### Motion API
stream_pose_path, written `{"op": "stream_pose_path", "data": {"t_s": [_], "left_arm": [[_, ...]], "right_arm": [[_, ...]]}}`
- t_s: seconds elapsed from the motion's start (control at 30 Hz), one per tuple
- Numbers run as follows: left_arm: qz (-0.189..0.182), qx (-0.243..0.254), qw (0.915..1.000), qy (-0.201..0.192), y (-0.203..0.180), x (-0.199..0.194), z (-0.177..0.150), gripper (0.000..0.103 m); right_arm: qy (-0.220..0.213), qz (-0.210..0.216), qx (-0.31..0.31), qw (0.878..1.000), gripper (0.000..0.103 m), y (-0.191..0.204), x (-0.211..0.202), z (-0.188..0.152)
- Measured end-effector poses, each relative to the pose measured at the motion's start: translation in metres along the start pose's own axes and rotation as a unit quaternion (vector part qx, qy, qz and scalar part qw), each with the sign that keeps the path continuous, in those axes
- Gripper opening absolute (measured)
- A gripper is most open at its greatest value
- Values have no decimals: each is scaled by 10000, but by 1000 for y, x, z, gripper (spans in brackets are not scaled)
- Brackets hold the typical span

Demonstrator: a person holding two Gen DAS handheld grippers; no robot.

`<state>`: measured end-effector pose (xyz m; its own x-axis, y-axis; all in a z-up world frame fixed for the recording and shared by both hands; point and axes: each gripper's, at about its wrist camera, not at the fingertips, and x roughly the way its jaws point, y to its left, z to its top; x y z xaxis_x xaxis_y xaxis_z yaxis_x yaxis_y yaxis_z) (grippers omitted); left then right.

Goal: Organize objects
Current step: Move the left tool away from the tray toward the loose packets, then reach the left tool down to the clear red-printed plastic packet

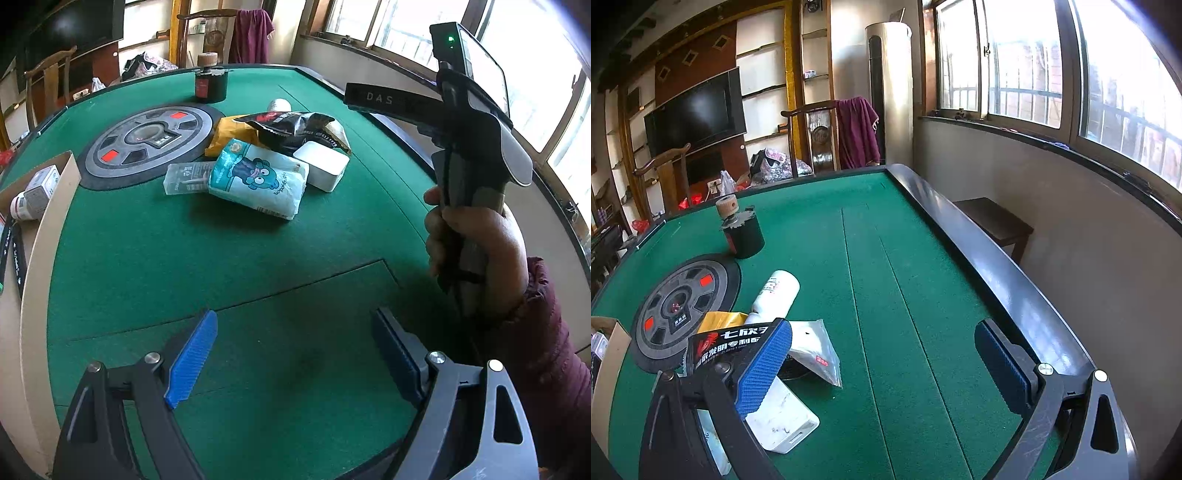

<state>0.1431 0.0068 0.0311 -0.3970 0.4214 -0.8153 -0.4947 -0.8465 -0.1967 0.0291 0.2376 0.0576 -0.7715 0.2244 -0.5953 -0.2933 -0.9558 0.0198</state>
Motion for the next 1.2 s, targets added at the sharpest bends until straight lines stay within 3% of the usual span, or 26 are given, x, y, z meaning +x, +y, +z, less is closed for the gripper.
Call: {"op": "stream_pose_path", "data": {"t_s": [0.3,0.47,0.7,0.9,1.1,1.17,1.2], "left_arm": [[17,-142,9997,-184,13,-10,20,85],[351,-255,9984,-363,29,-11,47,84],[758,-462,9952,-421,54,4,69,84],[770,-646,9946,-266,73,17,75,84],[727,-332,9951,-577,79,30,98,84],[975,-430,9927,-568,87,40,111,84],[868,-585,9927,-593,93,44,118,84]], "right_arm": [[-4,23,17,10000,101,1,1,0],[-1,60,62,10000,101,2,-1,0],[26,112,131,9998,101,0,-1,1],[71,193,175,9996,101,0,-2,2],[171,230,189,9994,101,0,2,1],[180,236,197,9994,101,0,2,1],[176,237,197,9994,101,0,2,1]]}}
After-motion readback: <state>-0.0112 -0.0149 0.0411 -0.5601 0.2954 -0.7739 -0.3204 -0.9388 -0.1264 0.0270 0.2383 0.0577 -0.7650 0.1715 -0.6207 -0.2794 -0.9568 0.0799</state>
